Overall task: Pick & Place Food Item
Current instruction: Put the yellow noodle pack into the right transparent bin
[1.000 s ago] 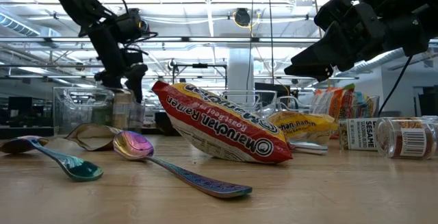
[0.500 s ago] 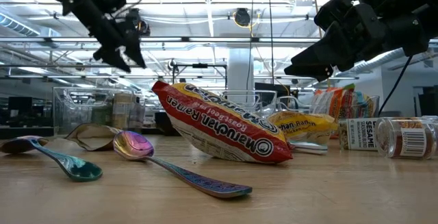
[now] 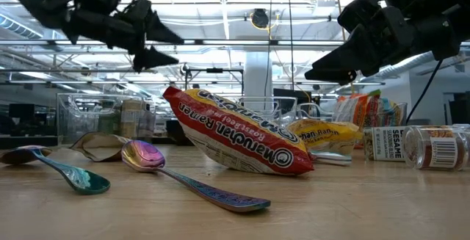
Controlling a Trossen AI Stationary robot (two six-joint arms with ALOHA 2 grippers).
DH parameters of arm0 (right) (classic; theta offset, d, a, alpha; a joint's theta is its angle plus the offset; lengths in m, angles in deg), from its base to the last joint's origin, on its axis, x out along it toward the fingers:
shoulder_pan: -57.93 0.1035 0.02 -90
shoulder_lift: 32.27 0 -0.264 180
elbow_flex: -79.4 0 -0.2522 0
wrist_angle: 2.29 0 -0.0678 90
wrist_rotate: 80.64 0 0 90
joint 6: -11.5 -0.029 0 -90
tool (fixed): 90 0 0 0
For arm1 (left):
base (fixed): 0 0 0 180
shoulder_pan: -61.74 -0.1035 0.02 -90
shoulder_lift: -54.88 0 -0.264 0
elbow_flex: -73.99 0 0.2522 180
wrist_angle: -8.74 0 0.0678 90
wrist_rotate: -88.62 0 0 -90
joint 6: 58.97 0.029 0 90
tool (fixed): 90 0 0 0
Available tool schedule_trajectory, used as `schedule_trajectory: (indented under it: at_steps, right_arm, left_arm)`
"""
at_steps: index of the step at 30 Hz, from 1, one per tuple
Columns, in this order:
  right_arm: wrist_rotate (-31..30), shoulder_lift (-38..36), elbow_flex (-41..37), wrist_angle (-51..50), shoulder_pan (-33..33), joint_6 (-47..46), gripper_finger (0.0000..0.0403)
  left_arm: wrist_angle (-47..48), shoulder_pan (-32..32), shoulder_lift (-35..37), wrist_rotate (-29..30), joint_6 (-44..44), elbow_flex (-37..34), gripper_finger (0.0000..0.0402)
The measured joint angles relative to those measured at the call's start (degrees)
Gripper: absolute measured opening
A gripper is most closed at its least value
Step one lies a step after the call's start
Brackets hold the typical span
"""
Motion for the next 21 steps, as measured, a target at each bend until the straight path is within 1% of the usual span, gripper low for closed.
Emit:
schedule_trajectory:
  at_steps: [3, 5, 8, 10, 12, 15, 18, 21]
  right_arm:
    - [-0.16, 0.00, 0.00, 0.64, 0.01, 0.01, 0.0212]
    - [-2.06, 0.00, 0.00, 1.66, 0.01, 0.03, 0.0212]
    - [-6.67, 0.00, -0.02, 3.98, -0.17, 0.81, 0.0212]
    - [-9.24, 0.00, -0.01, 6.21, -0.37, 2.93, 0.0212]
    - [-10.37, 0.00, -0.01, 8.59, -0.81, 5.26, 0.0212]
    - [-10.12, 0.00, 0.00, 12.09, -1.80, 7.19, 0.0212]
    - [-10.14, 0.00, -0.02, 14.24, -2.54, 7.33, 0.0212]
    - [-10.14, 0.00, -0.02, 15.06, -2.83, 6.99, 0.0212]
  left_arm:
    - [-13.68, 4.85, -1.70, 3.48, 0.47, -4.40, 0.0353]
    - [-18.19, 7.73, -2.77, 6.47, 2.34, -5.62, 0.0350]
    - [-18.98, 11.46, -4.40, 11.19, 5.90, -5.49, 0.0347]
    - [-19.18, 13.52, -5.67, 14.26, 7.60, -5.38, 0.0345]
    - [-20.66, 15.15, -7.37, 16.81, 8.32, -5.37, 0.0345]
    - [-24.99, 16.57, -9.65, 18.29, 6.50, -5.35, 0.0348]
    - [-31.80, 17.15, -12.19, 18.32, 1.52, -5.25, 0.0349]
    - [-35.37, 17.21, -13.55, 18.34, -0.83, -5.23, 0.0349]
